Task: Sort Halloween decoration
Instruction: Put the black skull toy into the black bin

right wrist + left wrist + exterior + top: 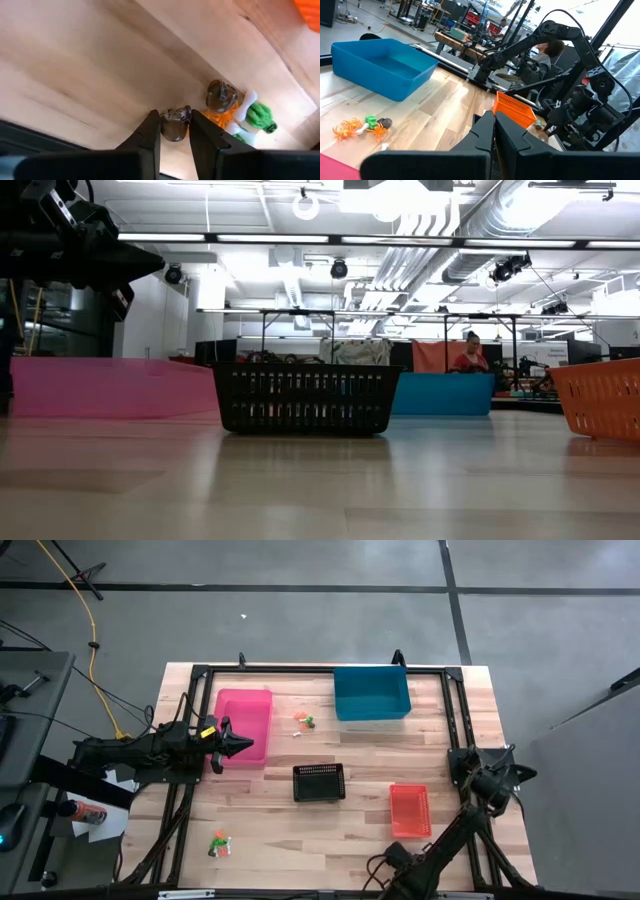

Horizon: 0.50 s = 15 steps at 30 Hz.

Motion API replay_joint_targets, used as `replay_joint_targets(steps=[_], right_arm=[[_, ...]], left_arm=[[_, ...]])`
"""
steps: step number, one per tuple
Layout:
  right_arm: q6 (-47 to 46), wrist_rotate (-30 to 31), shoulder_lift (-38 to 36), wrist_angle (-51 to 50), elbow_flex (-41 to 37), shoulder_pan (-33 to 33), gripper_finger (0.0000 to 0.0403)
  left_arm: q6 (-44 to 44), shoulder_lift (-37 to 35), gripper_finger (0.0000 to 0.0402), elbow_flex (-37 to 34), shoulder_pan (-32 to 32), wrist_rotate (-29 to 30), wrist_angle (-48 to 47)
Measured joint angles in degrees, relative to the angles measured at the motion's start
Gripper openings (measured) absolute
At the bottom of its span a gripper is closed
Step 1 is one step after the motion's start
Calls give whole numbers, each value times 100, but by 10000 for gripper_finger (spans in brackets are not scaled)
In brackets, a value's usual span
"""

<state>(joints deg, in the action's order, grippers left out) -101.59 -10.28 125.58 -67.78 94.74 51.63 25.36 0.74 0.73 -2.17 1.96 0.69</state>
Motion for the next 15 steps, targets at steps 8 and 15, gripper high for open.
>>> replay_joint_targets(steps=[8,15], right_arm=[[534,199,-4,-236,412,-26,55],[1316,929,-22,-530,842,-81,54]], left_arm=[[-1,1,3,0,0,0,-1],[0,0,3,0,1,-1,0]])
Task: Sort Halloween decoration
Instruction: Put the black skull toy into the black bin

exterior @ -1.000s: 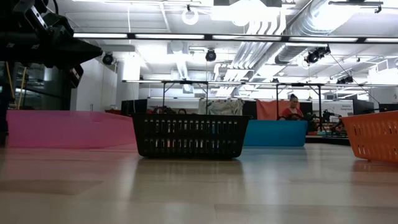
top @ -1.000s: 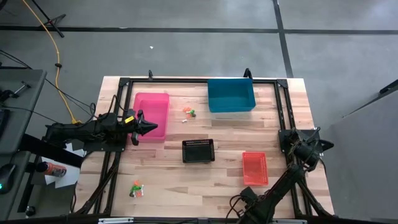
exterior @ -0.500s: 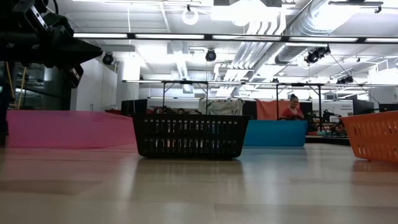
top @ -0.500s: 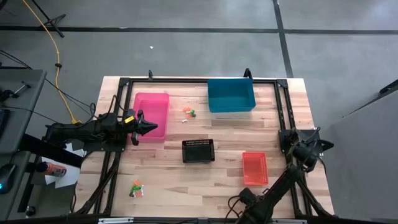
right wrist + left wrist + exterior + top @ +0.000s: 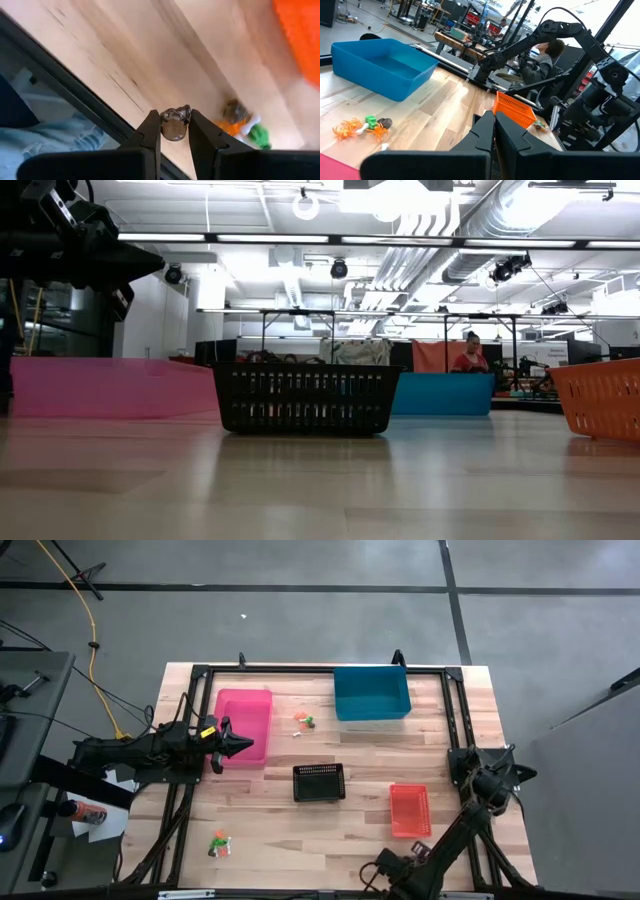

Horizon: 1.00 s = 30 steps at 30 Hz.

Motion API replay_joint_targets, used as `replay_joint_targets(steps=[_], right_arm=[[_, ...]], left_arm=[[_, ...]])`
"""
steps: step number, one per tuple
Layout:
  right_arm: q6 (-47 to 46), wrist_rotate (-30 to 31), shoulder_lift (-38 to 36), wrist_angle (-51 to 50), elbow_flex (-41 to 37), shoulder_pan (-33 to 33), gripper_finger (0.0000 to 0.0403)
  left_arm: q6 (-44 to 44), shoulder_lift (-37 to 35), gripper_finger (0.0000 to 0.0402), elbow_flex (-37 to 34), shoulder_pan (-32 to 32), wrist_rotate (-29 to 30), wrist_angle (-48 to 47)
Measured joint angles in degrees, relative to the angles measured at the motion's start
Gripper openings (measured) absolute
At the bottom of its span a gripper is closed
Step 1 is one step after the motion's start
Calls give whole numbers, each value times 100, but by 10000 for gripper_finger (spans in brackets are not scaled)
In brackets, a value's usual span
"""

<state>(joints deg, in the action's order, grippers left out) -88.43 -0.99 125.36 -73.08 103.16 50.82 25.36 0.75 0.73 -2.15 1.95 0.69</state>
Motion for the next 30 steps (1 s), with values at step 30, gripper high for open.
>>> replay_joint_targets(steps=[30], right_arm=[[4761,3064,-2813,5655,-4331,-2537,53]], left_arm=[[1,-1,3,0,-1,1,0]])
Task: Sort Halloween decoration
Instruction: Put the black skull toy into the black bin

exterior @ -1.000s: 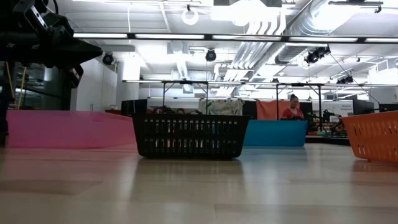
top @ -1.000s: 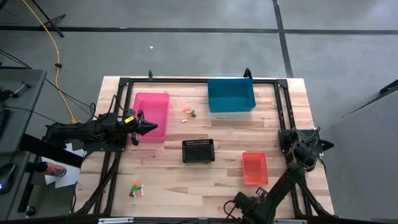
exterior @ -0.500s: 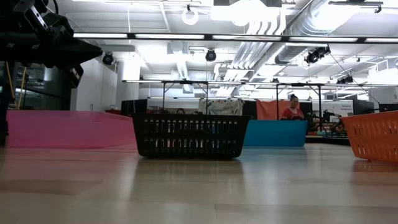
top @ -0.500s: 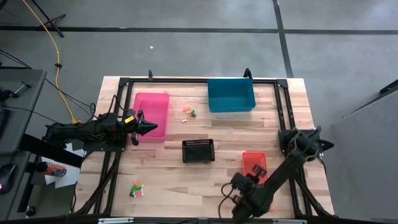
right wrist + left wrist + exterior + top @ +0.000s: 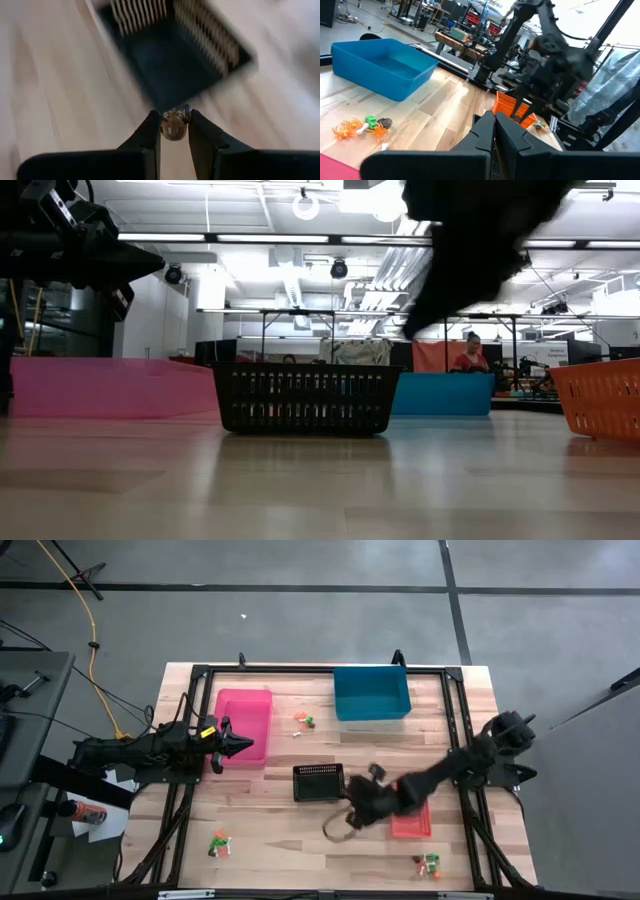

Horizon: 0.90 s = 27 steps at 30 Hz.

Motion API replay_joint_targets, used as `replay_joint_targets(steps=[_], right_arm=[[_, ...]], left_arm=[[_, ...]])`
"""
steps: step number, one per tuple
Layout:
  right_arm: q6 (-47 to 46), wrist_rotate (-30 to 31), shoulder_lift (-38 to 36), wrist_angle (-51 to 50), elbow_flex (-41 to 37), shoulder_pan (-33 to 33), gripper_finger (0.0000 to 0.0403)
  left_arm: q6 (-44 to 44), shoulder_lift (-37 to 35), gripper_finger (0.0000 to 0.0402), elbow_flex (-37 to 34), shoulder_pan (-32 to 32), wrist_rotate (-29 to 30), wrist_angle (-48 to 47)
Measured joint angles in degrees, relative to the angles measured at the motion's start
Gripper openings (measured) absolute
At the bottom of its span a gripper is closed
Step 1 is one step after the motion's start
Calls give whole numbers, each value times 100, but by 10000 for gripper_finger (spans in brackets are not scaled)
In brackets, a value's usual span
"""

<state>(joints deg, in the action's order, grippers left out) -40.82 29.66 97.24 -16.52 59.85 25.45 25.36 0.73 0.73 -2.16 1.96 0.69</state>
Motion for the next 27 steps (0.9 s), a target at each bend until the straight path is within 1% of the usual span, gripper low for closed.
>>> replay_joint_targets(steps=[2,4,7,9,14,21,27], right_arm=[[815,-185,-110,1060,-260,-319,53],[1415,-661,-132,1932,-410,-610,53],[1802,-1536,-87,2531,-424,-966,53],[1892,-1881,-24,2495,-406,-1115,53],[2193,-2156,108,2475,-406,-1207,53],[2439,-2176,148,2440,-406,-1202,57],[2441,-2176,148,2338,-406,-1203,93]], left_arm=[[-2,0,3,0,1,0,0],[0,0,3,0,1,0,2],[-1,0,3,0,1,0,1],[-1,0,3,0,1,-1,-2],[-2,0,3,0,-1,0,0],[0,0,3,0,1,0,0],[0,0,3,0,1,0,0]])
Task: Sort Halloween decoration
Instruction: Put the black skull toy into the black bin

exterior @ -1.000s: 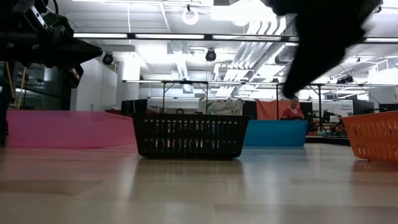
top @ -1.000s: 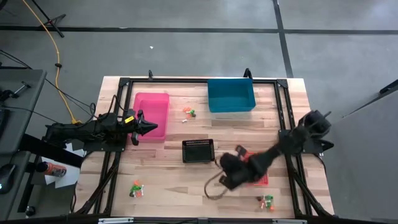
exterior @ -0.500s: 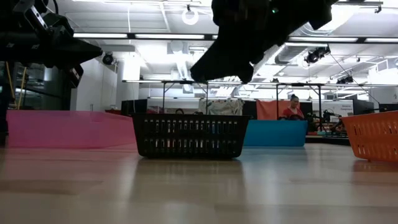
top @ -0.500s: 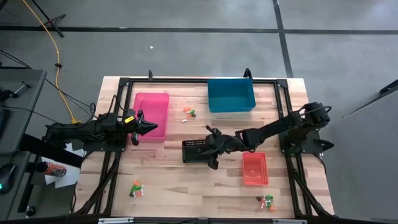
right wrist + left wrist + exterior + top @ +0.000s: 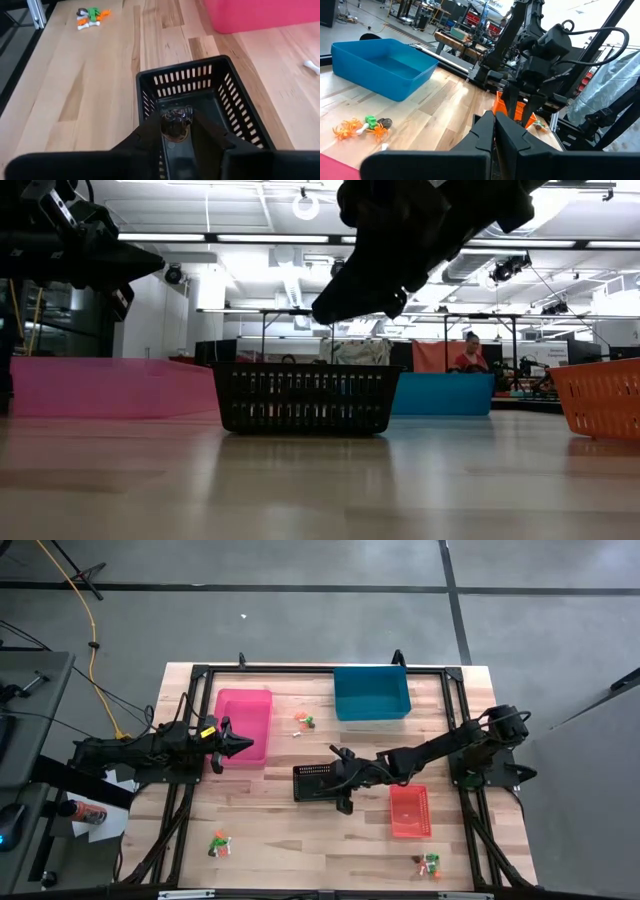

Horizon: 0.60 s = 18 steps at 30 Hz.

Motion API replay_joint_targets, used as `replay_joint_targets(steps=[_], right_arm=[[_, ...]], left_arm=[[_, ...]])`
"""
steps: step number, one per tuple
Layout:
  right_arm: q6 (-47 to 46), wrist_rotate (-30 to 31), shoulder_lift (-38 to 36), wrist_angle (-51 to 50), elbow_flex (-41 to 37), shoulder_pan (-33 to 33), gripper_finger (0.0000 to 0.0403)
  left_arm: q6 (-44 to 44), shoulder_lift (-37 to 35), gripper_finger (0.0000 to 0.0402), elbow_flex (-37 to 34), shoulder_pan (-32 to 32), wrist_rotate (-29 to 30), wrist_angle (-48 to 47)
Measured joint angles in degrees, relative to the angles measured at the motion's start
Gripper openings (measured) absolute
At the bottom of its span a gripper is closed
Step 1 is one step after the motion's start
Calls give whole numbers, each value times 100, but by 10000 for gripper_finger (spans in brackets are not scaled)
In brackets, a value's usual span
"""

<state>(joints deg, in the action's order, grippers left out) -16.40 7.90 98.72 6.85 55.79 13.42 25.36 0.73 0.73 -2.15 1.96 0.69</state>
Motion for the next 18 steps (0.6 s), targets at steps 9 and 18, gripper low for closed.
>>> replay_joint_targets(steps=[9,18], right_arm=[[253,2,0,9,0,1,117],[256,405,0,150,2,16,119]], left_arm=[[0,0,3,0,0,0,0],[-1,0,3,0,-1,0,-2]])
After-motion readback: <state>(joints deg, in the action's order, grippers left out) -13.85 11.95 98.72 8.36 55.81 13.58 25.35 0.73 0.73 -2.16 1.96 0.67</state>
